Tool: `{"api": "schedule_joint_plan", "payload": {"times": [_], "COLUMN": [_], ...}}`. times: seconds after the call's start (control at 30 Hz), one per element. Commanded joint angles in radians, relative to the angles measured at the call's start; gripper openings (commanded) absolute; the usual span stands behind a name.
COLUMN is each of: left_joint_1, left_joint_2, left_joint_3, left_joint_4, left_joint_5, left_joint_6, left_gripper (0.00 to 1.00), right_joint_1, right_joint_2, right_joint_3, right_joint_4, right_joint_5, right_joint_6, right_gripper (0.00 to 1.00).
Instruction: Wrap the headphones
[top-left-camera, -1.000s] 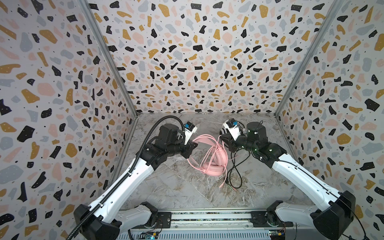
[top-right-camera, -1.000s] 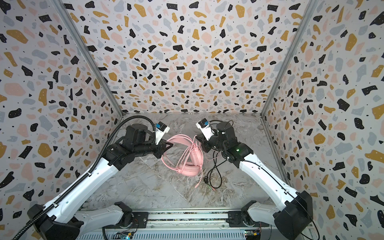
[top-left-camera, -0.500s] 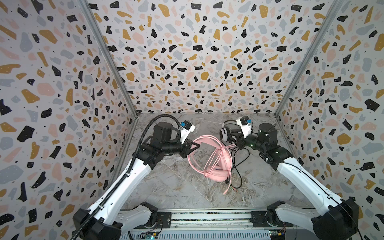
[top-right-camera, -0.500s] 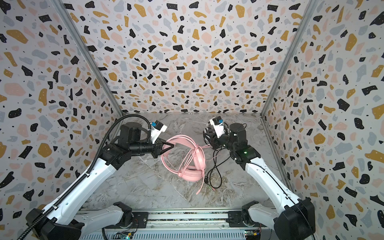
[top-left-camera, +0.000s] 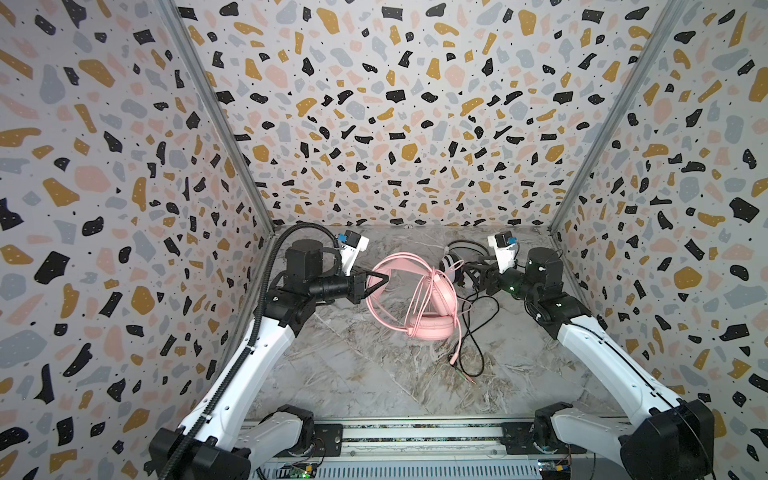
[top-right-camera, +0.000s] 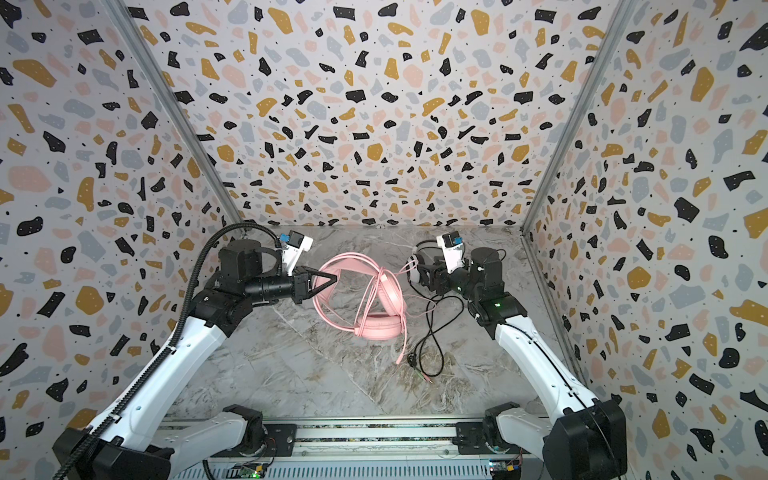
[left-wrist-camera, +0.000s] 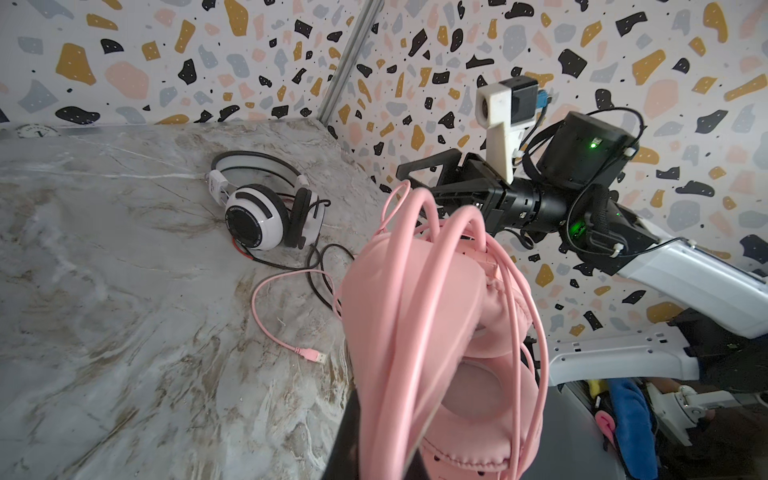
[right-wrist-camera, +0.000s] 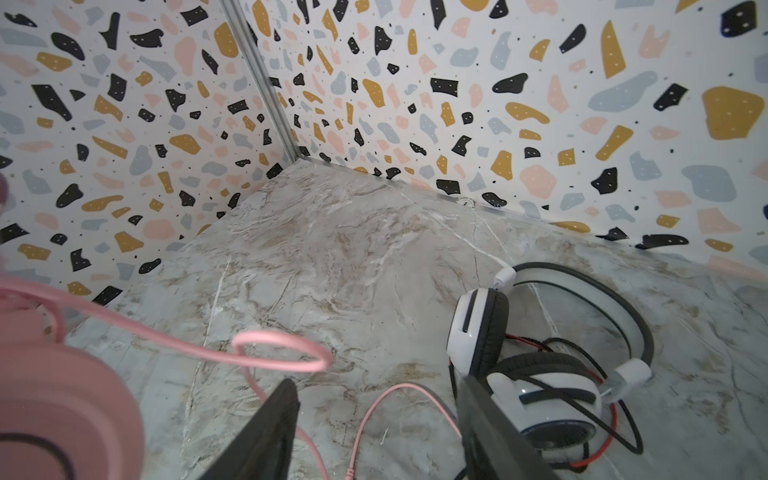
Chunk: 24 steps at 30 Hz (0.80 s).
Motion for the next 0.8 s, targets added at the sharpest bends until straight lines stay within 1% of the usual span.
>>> {"api": "schedule_joint_plan", "payload": {"times": [0.0, 0.1, 0.2, 0.27, 0.3, 0.33, 0.4, 0.43, 0.5, 0.6, 0.67, 0.7, 0.77], "left_joint_1": [0.028, 0.045, 0.051, 0.052, 0.052, 0.052, 0.052, 0.053, 0.053, 0.053, 0.053, 0.053, 0.053], "left_joint_2": [-0.03, -0.033, -0.029, -0.025, -0.024, -0.024, -0.022, -0.019, -0.017, -0.021, -0.02, -0.018, -0.017], "left_joint_3": [0.008, 0.007, 0.015, 0.024, 0.03, 0.034, 0.04, 0.044, 0.055, 0.063, 0.065, 0.065, 0.065], "left_joint_4": [0.173, 0.233, 0.266, 0.27, 0.268, 0.266, 0.264, 0.261, 0.255, 0.256, 0.258, 0.257, 0.261], "left_joint_5": [0.083, 0.077, 0.067, 0.072, 0.074, 0.074, 0.073, 0.07, 0.068, 0.065, 0.061, 0.056, 0.056], "left_joint_6": [-0.111, -0.161, -0.2, -0.209, -0.211, -0.213, -0.214, -0.219, -0.228, -0.236, -0.238, -0.244, -0.253], "left_gripper": [0.0, 0.0, 0.0, 0.0, 0.0, 0.0, 0.0, 0.0, 0.0, 0.0, 0.0, 0.0, 0.0], "right_joint_1": [-0.042, -0.052, -0.051, -0.045, -0.037, -0.025, 0.001, 0.014, 0.035, 0.066, 0.085, 0.09, 0.1], "right_joint_2": [-0.029, -0.026, 0.006, 0.048, 0.072, 0.098, 0.144, 0.166, 0.222, 0.308, 0.352, 0.372, 0.408], "right_joint_3": [-0.045, -0.147, -0.267, -0.318, -0.333, -0.342, -0.341, -0.336, -0.303, -0.218, -0.166, -0.142, -0.11], "right_joint_4": [0.043, 0.129, 0.291, 0.405, 0.466, 0.511, 0.575, 0.607, 0.638, 0.638, 0.633, 0.629, 0.637], "right_joint_5": [0.02, -0.01, -0.111, -0.17, -0.201, -0.214, -0.216, -0.201, -0.211, -0.227, -0.227, -0.246, -0.261], "right_joint_6": [0.075, 0.092, 0.121, 0.147, 0.154, 0.155, 0.149, 0.149, 0.141, 0.121, 0.108, 0.103, 0.115], "right_gripper": [0.65, 0.66, 0.67, 0.7, 0.8, 0.83, 0.85, 0.86, 0.86, 0.89, 0.89, 0.89, 0.87]}}
